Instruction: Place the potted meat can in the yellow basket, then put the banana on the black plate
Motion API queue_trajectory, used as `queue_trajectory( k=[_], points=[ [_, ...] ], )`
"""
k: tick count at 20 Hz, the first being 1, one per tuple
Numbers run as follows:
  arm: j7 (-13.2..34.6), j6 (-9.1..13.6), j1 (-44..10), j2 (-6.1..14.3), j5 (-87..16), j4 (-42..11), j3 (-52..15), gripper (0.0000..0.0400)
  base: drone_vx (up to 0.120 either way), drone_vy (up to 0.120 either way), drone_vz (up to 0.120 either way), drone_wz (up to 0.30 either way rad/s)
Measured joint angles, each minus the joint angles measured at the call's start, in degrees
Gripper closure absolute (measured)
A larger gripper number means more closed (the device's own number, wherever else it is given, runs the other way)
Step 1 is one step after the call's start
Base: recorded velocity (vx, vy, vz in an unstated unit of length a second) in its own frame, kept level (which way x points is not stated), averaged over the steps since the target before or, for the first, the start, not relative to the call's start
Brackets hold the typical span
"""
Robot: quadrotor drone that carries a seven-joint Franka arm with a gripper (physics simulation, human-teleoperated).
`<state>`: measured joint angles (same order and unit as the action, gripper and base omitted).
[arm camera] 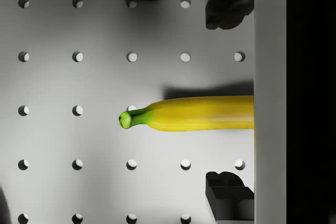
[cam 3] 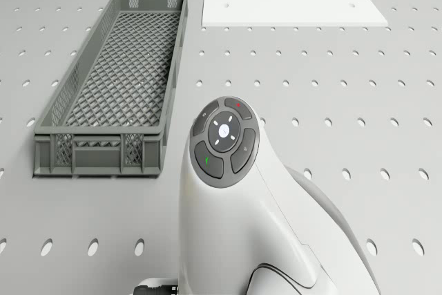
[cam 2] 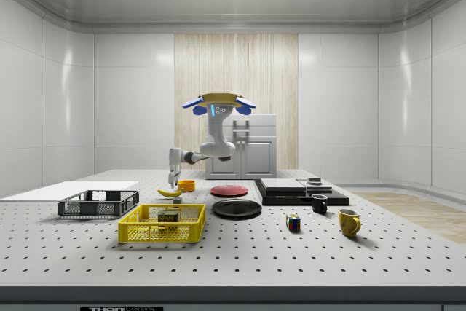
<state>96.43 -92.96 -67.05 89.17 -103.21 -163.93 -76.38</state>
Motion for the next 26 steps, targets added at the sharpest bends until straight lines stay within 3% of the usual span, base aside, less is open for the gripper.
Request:
queue_trajectory(
  k=[6, 14, 26],
  points=[
    [0.01, -0.05, -0.01, 0.05, 0.02, 0.00, -0.01, 0.0000, 0.000, -0.013, -0.087, 0.000],
    [0.08, -1.47, -0.96, 0.09, -3.61, 1.21, 3.86, 0.0000, 0.000, 0.000, 0.000, 0.000],
    [0.40, -2.32, -6.33, -1.44, -5.40, 6.74, 5.69, 0.0000, 0.000, 0.000, 0.000, 0.000]
  ],
)
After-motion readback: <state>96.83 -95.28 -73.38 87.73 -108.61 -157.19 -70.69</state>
